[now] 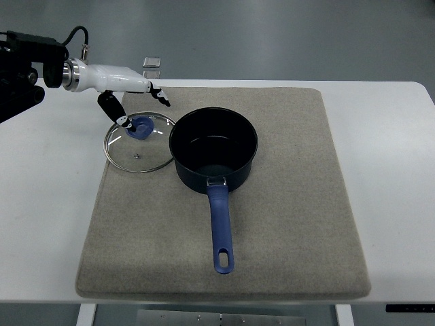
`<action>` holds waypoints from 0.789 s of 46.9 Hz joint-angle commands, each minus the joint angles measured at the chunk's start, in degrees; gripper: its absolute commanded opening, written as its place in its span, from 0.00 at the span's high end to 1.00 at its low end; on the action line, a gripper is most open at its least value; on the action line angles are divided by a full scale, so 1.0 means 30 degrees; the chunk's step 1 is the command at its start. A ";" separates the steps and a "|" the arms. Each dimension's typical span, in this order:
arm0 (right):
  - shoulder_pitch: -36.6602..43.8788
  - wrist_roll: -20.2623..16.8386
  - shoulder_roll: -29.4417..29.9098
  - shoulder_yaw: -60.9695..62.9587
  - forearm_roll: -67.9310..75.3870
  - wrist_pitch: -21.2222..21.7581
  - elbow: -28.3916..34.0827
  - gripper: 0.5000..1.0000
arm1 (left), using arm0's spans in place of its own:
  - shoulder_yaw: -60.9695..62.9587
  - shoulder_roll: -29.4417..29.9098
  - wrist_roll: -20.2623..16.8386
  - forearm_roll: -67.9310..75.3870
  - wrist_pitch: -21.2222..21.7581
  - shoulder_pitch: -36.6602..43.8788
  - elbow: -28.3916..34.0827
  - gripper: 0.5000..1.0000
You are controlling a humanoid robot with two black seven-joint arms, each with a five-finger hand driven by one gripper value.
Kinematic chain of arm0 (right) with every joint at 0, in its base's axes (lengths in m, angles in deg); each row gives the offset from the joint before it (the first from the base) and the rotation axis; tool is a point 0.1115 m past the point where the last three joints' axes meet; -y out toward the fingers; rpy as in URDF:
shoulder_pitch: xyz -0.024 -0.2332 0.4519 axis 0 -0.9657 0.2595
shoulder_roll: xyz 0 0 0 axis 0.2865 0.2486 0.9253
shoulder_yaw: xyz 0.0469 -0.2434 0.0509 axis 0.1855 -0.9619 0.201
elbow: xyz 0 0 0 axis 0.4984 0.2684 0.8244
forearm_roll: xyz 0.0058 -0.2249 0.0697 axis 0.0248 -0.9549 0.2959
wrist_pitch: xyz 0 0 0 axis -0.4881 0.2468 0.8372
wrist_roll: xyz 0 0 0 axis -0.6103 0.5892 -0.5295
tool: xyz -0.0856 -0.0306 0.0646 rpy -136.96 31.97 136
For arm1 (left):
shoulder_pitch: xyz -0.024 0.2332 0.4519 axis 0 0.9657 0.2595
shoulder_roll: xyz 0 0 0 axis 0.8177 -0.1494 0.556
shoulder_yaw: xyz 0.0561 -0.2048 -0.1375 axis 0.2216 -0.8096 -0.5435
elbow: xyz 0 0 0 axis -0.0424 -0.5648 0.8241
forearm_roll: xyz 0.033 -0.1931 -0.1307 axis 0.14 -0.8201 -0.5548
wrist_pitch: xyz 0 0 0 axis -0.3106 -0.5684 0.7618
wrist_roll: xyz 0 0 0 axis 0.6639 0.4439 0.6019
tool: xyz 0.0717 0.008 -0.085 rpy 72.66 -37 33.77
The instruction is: Open pot lid and place left with left hand
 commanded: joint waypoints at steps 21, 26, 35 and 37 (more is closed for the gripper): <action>-0.0008 0.0011 0.0000 0.0000 0.0000 0.0002 0.0003 0.17 | -0.3251 -0.1764 0.0000 -1.2718 0.0273 0.1765 0.5624 0.03; -0.0008 0.0011 0.0000 0.0000 0.0000 0.0002 -0.0026 0.17 | -0.3865 -0.3023 0.0000 -1.5180 0.0712 0.2732 0.7674 0.03; 0.0021 0.0011 0.0000 0.0000 0.0000 0.0002 -0.0026 0.17 | -0.5448 -0.5076 0.0000 -1.7382 0.1737 0.3847 0.9992 0.03; 0.0021 -0.0018 0.0000 0.0000 0.0000 0.0002 0.0003 0.17 | -0.5740 -0.5281 0.0000 -1.7470 0.1942 0.3905 1.0080 0.03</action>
